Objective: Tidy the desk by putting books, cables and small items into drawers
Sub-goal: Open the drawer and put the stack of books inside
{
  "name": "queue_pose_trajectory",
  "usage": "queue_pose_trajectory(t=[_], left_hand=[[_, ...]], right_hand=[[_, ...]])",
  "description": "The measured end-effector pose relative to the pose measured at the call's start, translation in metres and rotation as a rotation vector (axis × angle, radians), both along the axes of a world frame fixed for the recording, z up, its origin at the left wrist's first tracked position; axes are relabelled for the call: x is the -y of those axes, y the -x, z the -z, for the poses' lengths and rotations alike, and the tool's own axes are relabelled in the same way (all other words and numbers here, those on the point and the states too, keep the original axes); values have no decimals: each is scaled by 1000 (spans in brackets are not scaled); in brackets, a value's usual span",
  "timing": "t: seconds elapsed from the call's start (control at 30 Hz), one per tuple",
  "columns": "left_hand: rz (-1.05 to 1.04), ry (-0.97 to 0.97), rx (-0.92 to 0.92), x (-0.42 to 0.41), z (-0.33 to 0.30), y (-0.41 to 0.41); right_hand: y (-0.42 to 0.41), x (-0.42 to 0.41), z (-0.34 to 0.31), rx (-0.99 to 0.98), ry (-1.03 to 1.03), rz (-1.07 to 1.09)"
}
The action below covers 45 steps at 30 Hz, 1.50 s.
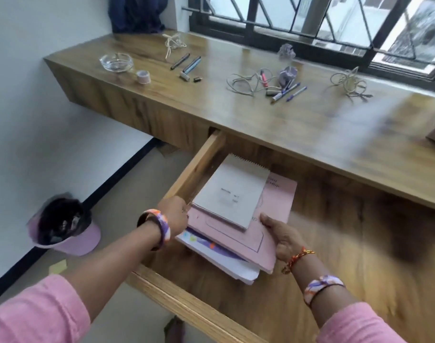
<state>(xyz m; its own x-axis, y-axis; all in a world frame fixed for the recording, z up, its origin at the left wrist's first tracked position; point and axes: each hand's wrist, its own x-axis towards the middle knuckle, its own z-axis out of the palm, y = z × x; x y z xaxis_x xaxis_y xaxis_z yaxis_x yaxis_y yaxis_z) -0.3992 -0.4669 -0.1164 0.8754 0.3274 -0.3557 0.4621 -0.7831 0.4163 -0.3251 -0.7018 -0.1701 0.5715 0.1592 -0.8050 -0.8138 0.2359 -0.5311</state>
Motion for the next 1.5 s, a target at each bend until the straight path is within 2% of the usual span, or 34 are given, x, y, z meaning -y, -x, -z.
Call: queue_pose_trajectory(t=[0.13, 0.2, 0.37, 0.47, 0.53, 0.6, 0.67, 0.77, 0.93, 1.03, 1.17, 1.27, 1.33, 1.4, 1.5], left_hand=[[110, -173, 331, -14, -23, -14], [152, -185, 397, -24, -22, -24], [187, -196, 144, -43, 4, -40], [229, -167, 145, -44, 14, -42], [241, -156, 140, -44, 15, -41], [253, -155, 137, -44, 15, -40], [273, -169, 126, -45, 13, -37], [290, -249, 100, -45, 5, -27], [401, -409, 194, -32, -15, 3], [608, -299, 119, -13, -28, 23], [921, -106, -107, 25, -35, 64], [1054, -117, -222, 45, -30, 94], [1112, -148, -193, 54, -25, 106], [1130, -197, -133, 58, -23, 114], [1143, -261, -75, 61, -25, 118]], right_hand=[[-29, -26, 18, 51, 108, 26], [-39, -32, 23, 64, 129, 24], [-47, -37, 32, 141, 235, 98], [-45, -38, 33, 329, 483, 131], [-44, -39, 25, 436, 738, -81], [-43, -37, 17, 392, 955, -361], [-41, -35, 7, 325, 1072, -588], [-30, -37, -6, 351, 1053, -658], [11, -38, -23, 473, 1055, -753], [51, -32, -48, 544, 1010, -855], [114, -18, -76, 468, 722, -904], [160, -7, -79, 395, 721, -1091], [185, -5, -72, 429, 870, -1234], [204, -7, -63, 546, 1110, -1338], [215, -9, -49, 753, 1399, -1269]])
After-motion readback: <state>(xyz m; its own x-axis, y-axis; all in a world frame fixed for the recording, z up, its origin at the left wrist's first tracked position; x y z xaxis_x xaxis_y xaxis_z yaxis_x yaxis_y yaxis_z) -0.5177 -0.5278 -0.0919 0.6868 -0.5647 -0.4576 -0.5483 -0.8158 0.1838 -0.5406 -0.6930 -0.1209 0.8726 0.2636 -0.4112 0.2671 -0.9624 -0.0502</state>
